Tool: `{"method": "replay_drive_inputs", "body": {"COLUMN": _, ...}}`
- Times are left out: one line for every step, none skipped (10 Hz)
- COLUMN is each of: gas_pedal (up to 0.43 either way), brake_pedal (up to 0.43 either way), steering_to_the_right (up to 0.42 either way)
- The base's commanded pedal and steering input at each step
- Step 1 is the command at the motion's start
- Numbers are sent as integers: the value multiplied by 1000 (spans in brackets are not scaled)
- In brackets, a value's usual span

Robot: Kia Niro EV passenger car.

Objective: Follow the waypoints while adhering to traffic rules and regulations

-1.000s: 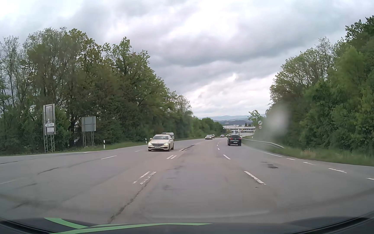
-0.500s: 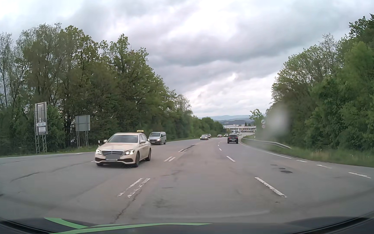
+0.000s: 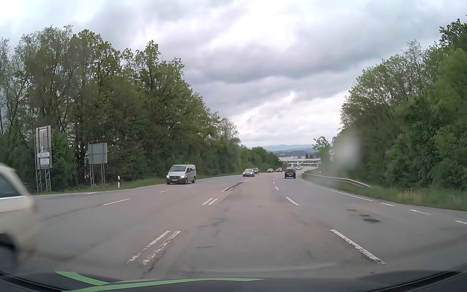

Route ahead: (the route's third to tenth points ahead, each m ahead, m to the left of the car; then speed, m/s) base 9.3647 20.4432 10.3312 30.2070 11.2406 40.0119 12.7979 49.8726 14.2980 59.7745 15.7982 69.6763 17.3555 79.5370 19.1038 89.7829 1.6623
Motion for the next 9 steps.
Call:
{"method": "replay_drive_inputs", "body": {"gas_pedal": 0, "brake_pedal": 287, "steering_to_the_right": 1}}
{"method": "replay_drive_inputs", "body": {"gas_pedal": 0, "brake_pedal": 280, "steering_to_the_right": 1}}
{"method": "replay_drive_inputs", "body": {"gas_pedal": 0, "brake_pedal": 274, "steering_to_the_right": 2}}
{"method": "replay_drive_inputs", "body": {"gas_pedal": 0, "brake_pedal": 268, "steering_to_the_right": 1}}
{"method": "replay_drive_inputs", "body": {"gas_pedal": 0, "brake_pedal": 268, "steering_to_the_right": 1}}
{"method": "replay_drive_inputs", "body": {"gas_pedal": 0, "brake_pedal": 262, "steering_to_the_right": 2}}
{"method": "replay_drive_inputs", "body": {"gas_pedal": 0, "brake_pedal": 256, "steering_to_the_right": 2}}
{"method": "replay_drive_inputs", "body": {"gas_pedal": 0, "brake_pedal": 256, "steering_to_the_right": 2}}
{"method": "replay_drive_inputs", "body": {"gas_pedal": 0, "brake_pedal": 250, "steering_to_the_right": 2}}
